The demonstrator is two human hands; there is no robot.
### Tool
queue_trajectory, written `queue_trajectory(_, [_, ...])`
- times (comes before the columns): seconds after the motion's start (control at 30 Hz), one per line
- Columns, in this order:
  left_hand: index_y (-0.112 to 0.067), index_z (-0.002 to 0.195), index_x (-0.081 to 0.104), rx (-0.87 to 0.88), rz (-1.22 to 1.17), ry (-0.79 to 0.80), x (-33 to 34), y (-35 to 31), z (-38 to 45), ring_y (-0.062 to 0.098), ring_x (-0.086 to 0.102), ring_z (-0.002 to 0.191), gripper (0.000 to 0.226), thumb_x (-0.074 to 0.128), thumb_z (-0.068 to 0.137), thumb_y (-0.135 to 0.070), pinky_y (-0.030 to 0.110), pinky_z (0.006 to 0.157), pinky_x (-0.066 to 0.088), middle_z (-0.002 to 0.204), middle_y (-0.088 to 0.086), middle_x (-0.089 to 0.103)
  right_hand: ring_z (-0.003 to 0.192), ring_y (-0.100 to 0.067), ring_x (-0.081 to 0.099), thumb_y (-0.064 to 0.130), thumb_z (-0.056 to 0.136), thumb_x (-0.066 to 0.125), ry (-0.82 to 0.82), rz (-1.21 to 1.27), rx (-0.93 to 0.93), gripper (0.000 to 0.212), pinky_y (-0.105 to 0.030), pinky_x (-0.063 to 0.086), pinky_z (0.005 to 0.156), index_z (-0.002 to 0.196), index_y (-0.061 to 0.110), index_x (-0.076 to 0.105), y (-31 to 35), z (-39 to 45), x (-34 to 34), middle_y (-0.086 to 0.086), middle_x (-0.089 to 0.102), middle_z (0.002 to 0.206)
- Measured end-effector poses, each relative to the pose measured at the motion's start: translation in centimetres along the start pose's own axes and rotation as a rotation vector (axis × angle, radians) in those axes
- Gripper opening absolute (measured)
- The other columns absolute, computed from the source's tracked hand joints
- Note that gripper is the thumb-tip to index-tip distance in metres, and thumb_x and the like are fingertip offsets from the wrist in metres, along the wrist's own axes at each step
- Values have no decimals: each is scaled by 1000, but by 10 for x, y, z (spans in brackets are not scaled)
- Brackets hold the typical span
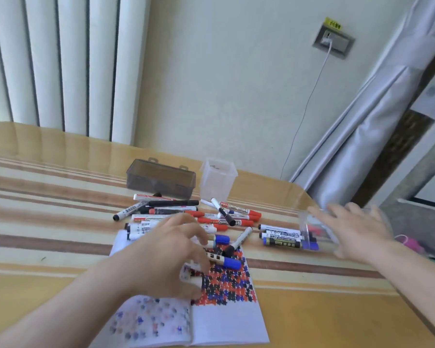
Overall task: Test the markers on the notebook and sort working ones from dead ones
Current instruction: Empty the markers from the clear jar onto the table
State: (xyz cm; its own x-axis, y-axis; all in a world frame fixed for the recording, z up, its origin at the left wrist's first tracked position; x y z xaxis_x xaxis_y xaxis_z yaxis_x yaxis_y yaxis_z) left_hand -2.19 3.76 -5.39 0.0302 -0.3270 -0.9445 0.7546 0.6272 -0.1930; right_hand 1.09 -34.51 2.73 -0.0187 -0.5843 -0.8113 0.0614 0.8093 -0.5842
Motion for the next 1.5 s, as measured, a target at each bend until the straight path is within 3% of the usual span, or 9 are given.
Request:
queue_trajectory(0.13, [-53, 107, 69, -67, 27, -150, -3, 24, 0, 6, 37, 124, 44, 57, 75, -81, 33, 103, 40, 118, -27, 50, 127, -23, 40, 49, 87, 61, -118, -50, 29, 88, -69, 25, 107, 149, 59, -1, -5, 11, -17, 11, 41, 142])
queue_trajectory(0.4, [-50, 141, 50, -311, -25, -210, 7, 60, -4, 9, 42, 130, 68, 48, 83, -85, 33, 108, 38, 137, -17, 49, 143, -19, 30, 68, 69, 71, -264, 102, -155, 113, -64, 17, 116, 150, 59, -8, 45, 29, -75, 14, 30, 157])
queue_trajectory(0.7, [-49, 146, 46, -330, -28, -208, 9, 58, -4, 12, 41, 135, 81, 38, 80, -93, 39, 112, 38, 138, -16, 51, 145, -19, 29, 76, 67, 71, -225, 260, -107, 118, -66, 20, 118, 152, 58, -8, 31, 18, -55, 15, 29, 158])
queue_trajectory(0.87, [-55, 152, 33, -164, 13, -12, 15, 30, 0, 9, 29, 144, 103, 42, 62, -105, 40, 120, 25, 152, -22, 36, 147, -21, 31, 71, 62, 77, -238, 388, -128, 124, -56, 28, 117, 153, 56, -6, 30, 16, -56, 10, 30, 162])
queue_trajectory(1.03, [-59, 149, 32, -150, -4, -48, 18, 29, 3, 7, 33, 138, 86, 55, 72, -89, 33, 115, 30, 147, -24, 37, 146, -25, 29, 69, 59, 79, 16, 362, -39, 127, -56, 34, 113, 151, 59, -8, 20, 3, -13, 13, 32, 161])
queue_trajectory(1.17, [-60, 147, 38, -145, -39, -69, 21, 33, 3, 8, 35, 136, 84, 55, 70, -90, 34, 112, 33, 145, -23, 39, 139, -27, 44, 63, 50, 90, -53, 850, 124, 129, -49, 46, 107, 152, 56, 12, -7, -16, 25, 7, 49, 152])
queue_trajectory(1.27, [-60, 146, 40, -147, -35, -55, 21, 33, 3, 8, 34, 138, 84, 54, 69, -92, 34, 112, 32, 147, -23, 38, 126, -21, 57, 47, 55, 99, -211, 1313, 341, 112, -47, 51, 97, 144, 53, 31, -37, -37, 58, 8, 58, 137])
queue_trajectory(1.4, [-60, 144, 43, -166, -39, -37, 20, 34, 3, 9, 35, 138, 85, 54, 68, -95, 36, 111, 34, 147, -23, 38, 124, -20, 59, 41, 58, 97, -436, 1590, 676, 98, -53, 49, 103, 136, 46, 37, -63, -66, 94, 7, 58, 137])
queue_trajectory(1.5, [-59, 140, 48, -173, -32, -44, 19, 34, 4, 9, 37, 137, 83, 53, 66, -96, 36, 110, 36, 145, -24, 41, 125, -16, 55, 22, 73, 91, -444, 1757, 728, 95, -49, 45, 106, 148, 35, 33, -55, -80, 119, -1, 56, 140])
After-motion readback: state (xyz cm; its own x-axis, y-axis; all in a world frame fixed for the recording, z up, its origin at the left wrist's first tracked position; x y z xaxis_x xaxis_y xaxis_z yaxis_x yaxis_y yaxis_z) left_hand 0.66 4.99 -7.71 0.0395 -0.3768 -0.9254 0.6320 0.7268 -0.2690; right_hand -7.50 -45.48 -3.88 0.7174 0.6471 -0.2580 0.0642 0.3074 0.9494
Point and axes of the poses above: each hand's wrist, its own z-axis towards the middle knuckle, its own x-axis out of the palm, y = z × x, the point moved 4 cm from there along z, towards the middle knuckle
